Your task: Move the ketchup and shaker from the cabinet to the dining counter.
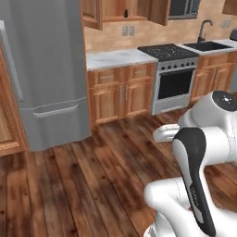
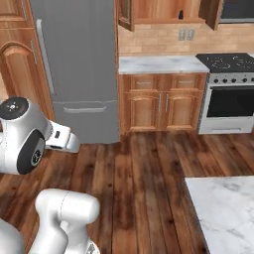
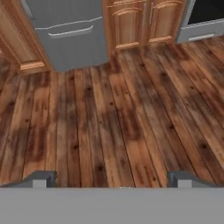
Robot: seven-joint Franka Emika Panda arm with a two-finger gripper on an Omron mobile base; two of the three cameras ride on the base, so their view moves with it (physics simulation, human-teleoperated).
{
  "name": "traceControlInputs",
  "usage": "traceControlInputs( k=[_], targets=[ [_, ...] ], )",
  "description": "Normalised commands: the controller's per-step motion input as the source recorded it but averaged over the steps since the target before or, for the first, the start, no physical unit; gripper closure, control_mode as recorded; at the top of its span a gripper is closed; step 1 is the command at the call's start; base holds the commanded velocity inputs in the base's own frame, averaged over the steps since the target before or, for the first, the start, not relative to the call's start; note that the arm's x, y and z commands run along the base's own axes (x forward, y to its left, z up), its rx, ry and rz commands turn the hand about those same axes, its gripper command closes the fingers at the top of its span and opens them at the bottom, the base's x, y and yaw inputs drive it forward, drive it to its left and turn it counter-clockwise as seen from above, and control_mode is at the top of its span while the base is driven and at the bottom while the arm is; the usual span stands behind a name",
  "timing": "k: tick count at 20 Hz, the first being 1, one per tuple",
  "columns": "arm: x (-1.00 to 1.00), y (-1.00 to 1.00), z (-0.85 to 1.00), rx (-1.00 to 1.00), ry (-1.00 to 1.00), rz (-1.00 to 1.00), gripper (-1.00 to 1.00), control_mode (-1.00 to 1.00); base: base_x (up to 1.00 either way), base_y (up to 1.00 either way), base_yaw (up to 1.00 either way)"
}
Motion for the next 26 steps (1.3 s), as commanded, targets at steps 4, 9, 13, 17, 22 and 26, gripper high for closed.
traceControlInputs(
  k=[4,9,13,17,22,26],
  targets=[
    [0.00,0.00,0.00,0.00,0.00,0.00,-1.00,1.00,0.35,0.18,-0.71],
    [0.00,0.00,0.00,0.00,0.00,0.00,-1.00,1.00,0.51,0.23,-0.57],
    [0.00,0.00,0.00,0.00,0.00,0.00,-1.00,1.00,0.82,0.29,-0.24],
    [0.00,0.00,0.00,0.00,0.00,0.00,-1.00,1.00,0.88,0.34,-0.09],
    [0.00,0.00,0.00,0.00,0.00,0.00,-1.00,1.00,0.72,0.41,0.00],
    [0.00,0.00,0.00,0.00,0.00,0.00,-1.00,1.00,0.92,0.25,-0.02]
  ],
)
